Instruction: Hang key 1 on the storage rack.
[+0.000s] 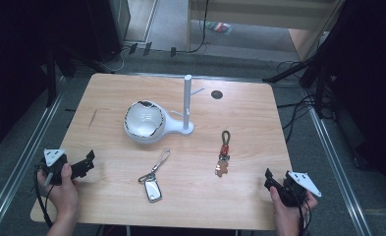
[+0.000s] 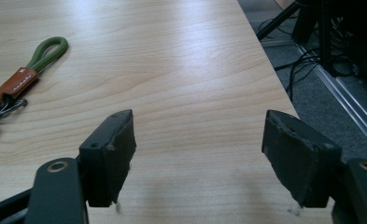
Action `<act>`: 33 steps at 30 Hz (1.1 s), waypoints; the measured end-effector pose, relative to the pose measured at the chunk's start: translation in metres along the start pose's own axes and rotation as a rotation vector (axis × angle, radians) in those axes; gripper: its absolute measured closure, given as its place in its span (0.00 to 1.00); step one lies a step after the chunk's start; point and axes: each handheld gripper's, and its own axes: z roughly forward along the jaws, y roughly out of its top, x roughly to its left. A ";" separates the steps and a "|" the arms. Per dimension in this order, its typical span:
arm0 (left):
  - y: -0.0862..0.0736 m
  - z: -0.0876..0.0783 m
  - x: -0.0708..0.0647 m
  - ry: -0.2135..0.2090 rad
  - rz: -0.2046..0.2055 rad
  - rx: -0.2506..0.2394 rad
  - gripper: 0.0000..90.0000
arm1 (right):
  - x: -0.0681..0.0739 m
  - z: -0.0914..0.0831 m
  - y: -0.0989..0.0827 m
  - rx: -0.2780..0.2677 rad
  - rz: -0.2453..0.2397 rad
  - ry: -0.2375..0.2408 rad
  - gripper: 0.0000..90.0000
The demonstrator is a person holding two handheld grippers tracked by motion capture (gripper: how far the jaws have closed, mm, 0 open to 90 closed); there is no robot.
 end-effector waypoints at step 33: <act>-0.003 -0.003 -0.015 0.065 0.120 -0.029 0.00 | 0.028 0.013 0.033 0.266 -0.119 0.013 0.18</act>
